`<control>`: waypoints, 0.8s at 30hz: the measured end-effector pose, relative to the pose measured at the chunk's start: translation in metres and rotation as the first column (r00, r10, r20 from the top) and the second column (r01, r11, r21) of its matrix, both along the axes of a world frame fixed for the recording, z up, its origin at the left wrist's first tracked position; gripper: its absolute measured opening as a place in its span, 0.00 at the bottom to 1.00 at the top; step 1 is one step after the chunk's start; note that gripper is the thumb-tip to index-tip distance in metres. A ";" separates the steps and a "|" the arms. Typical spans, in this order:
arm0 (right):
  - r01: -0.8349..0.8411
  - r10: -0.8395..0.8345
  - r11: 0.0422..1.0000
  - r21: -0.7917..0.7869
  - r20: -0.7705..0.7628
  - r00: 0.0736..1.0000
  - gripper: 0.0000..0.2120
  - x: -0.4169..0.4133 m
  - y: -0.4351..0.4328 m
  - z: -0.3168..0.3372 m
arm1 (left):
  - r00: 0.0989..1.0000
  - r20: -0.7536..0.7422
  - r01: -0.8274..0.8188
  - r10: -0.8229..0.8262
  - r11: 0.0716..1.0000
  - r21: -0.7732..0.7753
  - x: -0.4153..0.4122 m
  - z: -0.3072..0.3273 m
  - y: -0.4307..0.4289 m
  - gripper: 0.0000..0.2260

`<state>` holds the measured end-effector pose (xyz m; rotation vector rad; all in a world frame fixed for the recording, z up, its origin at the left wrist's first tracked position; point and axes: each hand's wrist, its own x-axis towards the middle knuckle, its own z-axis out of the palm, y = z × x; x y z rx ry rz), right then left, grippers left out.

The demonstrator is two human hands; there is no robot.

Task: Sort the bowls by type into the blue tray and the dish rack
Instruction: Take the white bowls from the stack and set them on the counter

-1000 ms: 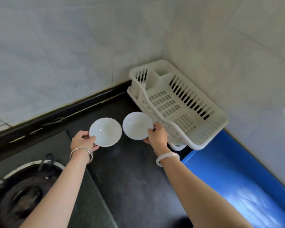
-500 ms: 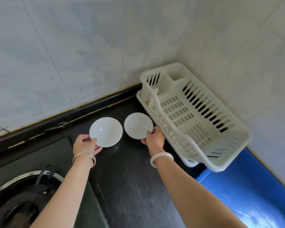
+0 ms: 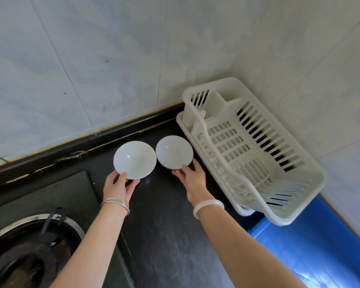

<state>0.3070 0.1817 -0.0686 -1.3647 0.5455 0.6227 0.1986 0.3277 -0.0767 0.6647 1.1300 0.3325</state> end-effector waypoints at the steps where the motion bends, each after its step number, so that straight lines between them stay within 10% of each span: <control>1: 0.001 -0.001 1.000 0.007 0.006 1.000 0.28 0.003 0.004 0.000 | 1.000 -0.001 -0.009 0.009 1.000 0.002 0.004 0.000 0.002 0.17; 24: 0.023 -0.025 0.998 0.062 0.037 0.999 0.25 0.050 0.064 0.000 | 0.990 -0.007 -0.139 0.139 0.990 -0.005 0.047 -0.002 0.017 0.16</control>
